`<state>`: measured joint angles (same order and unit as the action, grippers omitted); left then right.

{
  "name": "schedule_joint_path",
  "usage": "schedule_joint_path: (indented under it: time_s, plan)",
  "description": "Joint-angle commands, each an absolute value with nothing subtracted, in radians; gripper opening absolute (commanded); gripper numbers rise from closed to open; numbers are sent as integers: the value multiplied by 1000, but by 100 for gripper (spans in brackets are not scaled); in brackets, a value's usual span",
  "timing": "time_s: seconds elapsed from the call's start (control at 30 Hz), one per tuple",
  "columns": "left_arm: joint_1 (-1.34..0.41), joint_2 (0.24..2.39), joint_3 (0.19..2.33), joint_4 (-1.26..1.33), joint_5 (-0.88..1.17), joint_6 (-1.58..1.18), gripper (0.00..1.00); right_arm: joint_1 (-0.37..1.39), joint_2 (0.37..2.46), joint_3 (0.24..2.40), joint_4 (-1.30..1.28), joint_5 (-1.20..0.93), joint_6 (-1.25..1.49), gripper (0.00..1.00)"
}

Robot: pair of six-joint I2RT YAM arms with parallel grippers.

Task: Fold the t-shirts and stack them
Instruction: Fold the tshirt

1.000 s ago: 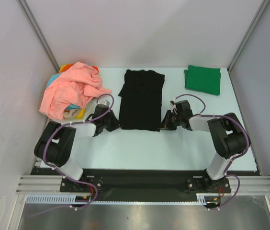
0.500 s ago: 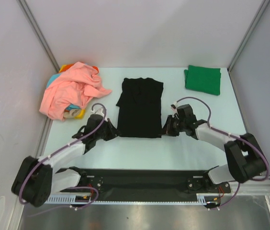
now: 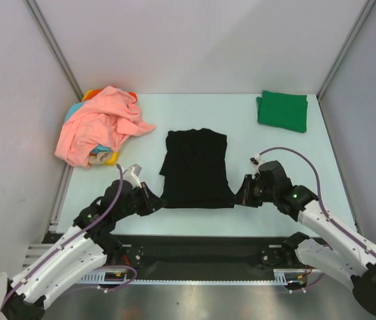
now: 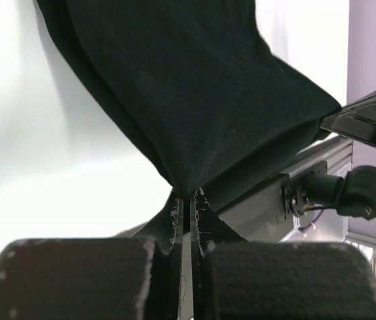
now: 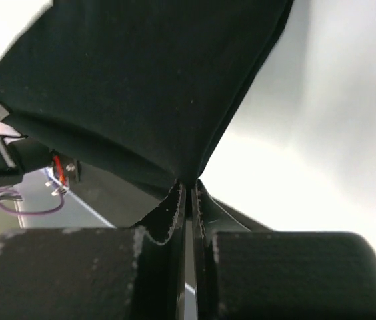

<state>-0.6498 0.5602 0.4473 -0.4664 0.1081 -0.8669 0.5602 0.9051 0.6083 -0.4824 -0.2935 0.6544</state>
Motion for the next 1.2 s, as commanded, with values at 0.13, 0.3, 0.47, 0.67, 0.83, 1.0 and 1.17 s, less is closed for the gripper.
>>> schedule_joint_path:
  time_s: [0.13, 0.3, 0.47, 0.67, 0.83, 1.0, 1.17]
  plan:
    - [-653, 521, 564, -657, -90, -835, 0, 549, 891, 753, -701, -124, 635, 0]
    - [-649, 721, 721, -612, -175, -744, 0, 480, 1040, 890, -669, -113, 556, 0]
    - [-578, 870, 844, -528, -158, -663, 0, 425, 1194, 1002, -638, -110, 499, 0]
    - [-436, 1127, 978, -428, -32, -592, 0, 347, 1348, 1135, -589, -153, 450, 0]
    - [-376, 1319, 1127, -416, -12, -561, 0, 293, 1501, 1262, -589, -186, 420, 0]
    - [-327, 1503, 1235, -413, 21, -554, 0, 259, 1640, 1407, -581, -233, 419, 0]
    - [-282, 1661, 1397, -436, 48, -535, 0, 239, 1782, 1503, -574, -261, 413, 0]
